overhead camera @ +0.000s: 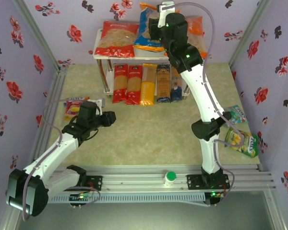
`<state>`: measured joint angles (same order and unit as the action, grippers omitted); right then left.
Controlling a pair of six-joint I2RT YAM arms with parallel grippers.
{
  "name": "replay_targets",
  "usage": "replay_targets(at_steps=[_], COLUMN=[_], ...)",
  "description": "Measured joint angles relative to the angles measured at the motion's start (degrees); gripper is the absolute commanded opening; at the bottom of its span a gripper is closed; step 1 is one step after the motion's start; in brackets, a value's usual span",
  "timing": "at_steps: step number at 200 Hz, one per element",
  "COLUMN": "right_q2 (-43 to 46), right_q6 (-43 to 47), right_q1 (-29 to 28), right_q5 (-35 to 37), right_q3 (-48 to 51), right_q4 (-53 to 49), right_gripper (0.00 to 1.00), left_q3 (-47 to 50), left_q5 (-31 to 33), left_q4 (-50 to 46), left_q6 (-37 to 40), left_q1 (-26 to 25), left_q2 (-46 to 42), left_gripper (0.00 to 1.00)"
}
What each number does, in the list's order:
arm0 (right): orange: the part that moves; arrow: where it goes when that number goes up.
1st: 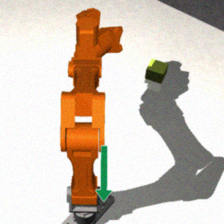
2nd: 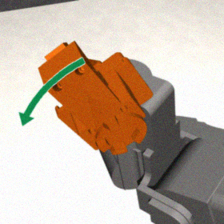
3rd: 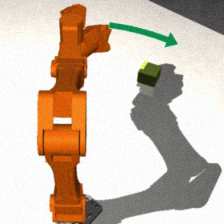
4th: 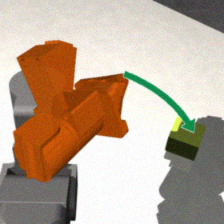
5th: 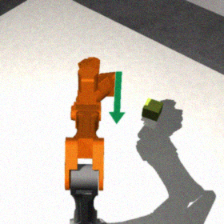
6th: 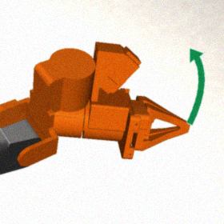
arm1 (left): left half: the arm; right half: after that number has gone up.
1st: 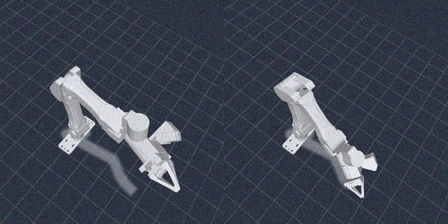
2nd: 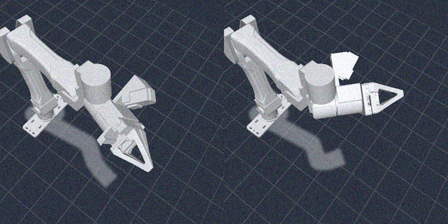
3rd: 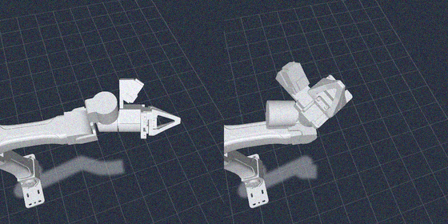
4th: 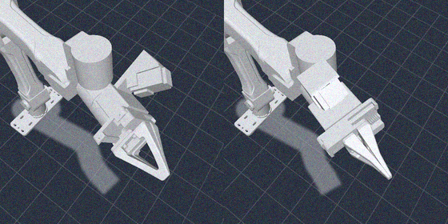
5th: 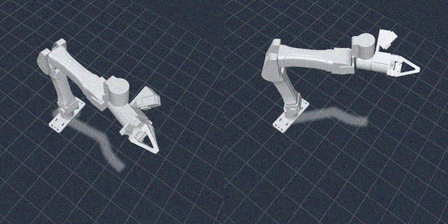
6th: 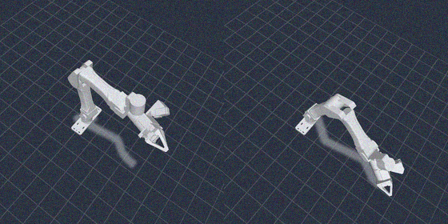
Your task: Place and organize the pasta boxes and bags onto the shelf
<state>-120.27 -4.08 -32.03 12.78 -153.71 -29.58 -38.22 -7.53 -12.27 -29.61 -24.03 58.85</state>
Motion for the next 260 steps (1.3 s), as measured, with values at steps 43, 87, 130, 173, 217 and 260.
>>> replay_targets(at_steps=[43,87,130,173,217,260], right_q2=[-2.05,-3.23,-4.39,-5.86,-6.08,-5.92], right_q6=[-4.00,-7.08,-9.29,-9.25,-9.25,-8.41], right_q1=[4.31,5.20,4.68,3.17,2.73,2.23], right_q5=[-5.44,-9.01,-10.86,-9.99,-8.04,-5.40], right_q3=[0.61,0.55,0.55,1.31,3.19,6.54], right_q4=[0.37,2.34,2.80,2.82,4.04,5.81], right_gripper=[0.00,0.00,0.00,0.00,0.39,0.73], left_q3=[0.00,0.00,0.00,0.00,0.00,0.00], left_q5=[0.00,0.00,0.00,0.00,0.00,0.00], left_q4=[-0.28,-0.26,-0.26,-0.24,-0.22,-0.22], left_q6=[0.20,0.20,0.20,0.20,0.22,0.44], left_q1=[0.70,0.87,0.87,0.96,1.07,1.07], left_q2=[0.00,0.90,1.79,2.01,2.08,2.25], left_gripper=[0.39,0.38,0.39,0.39,0.45,0.54])
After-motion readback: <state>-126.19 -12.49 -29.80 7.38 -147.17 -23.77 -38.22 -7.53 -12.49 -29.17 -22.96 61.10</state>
